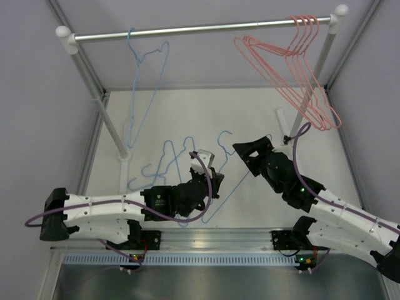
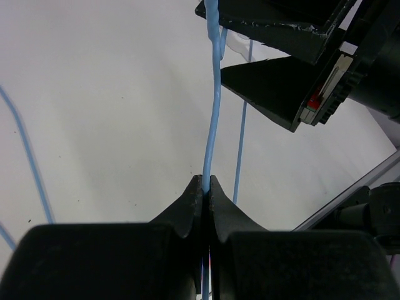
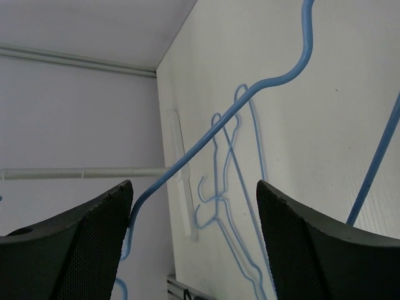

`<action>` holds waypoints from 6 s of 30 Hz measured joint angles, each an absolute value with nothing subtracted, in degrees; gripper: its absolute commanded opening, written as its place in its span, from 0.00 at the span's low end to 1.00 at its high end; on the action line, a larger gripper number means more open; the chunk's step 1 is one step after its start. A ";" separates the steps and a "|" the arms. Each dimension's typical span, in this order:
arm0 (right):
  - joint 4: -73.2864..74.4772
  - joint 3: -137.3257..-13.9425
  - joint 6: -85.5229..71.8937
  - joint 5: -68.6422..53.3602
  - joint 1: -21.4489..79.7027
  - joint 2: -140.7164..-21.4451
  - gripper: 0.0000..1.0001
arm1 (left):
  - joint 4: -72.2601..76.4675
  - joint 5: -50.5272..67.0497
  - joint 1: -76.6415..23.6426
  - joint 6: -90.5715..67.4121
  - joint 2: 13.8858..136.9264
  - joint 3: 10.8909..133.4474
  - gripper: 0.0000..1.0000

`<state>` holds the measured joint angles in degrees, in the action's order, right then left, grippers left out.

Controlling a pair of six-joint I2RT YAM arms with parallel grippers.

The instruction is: Organize the hangers

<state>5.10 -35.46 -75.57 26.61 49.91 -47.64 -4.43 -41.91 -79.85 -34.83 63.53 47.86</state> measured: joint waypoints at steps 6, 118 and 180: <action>9.78 -40.01 -71.40 28.16 50.13 -47.88 0.84 | -5.08 -41.54 -79.92 -34.83 64.12 49.10 0.00; 14.98 -51.75 -59.57 25.43 50.15 -49.12 0.85 | -37.78 -30.83 -37.21 -18.70 75.46 106.78 0.00; 14.98 -46.61 -59.57 25.47 50.15 -48.07 0.85 | -36.67 -6.87 -42.39 -18.68 74.41 118.74 0.30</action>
